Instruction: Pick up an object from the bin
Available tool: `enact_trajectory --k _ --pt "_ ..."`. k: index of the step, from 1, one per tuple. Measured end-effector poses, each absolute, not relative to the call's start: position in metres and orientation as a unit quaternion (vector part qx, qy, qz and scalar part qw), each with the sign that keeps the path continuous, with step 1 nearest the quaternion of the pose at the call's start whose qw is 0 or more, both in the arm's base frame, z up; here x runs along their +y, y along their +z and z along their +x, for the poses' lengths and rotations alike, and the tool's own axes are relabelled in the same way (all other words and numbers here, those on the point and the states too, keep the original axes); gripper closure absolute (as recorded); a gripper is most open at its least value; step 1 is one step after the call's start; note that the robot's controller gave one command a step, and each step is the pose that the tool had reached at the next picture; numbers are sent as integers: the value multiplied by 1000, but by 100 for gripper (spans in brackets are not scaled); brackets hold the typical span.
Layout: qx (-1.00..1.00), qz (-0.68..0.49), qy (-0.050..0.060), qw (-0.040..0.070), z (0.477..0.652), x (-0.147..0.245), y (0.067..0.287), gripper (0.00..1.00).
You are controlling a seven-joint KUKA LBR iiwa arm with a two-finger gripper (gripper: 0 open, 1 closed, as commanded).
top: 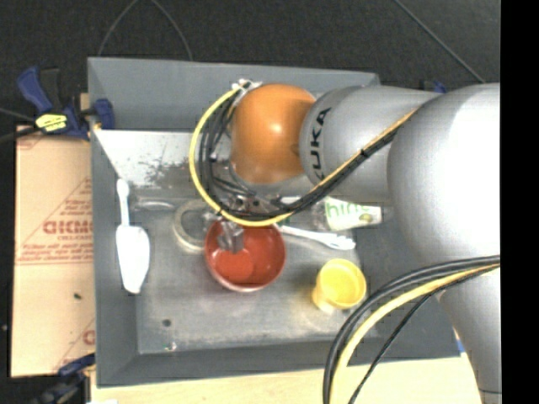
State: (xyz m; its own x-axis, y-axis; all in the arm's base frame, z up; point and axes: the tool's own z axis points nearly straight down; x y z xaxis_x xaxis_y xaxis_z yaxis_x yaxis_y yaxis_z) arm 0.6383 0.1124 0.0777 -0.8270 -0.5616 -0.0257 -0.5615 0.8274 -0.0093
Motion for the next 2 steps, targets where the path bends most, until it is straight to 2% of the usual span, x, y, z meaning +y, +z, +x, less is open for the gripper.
enact_trajectory --k 1,2 --pt "956 -293 -1 13 637 112 107 100" --pt "956 -292 -1 16 638 112 123 100"
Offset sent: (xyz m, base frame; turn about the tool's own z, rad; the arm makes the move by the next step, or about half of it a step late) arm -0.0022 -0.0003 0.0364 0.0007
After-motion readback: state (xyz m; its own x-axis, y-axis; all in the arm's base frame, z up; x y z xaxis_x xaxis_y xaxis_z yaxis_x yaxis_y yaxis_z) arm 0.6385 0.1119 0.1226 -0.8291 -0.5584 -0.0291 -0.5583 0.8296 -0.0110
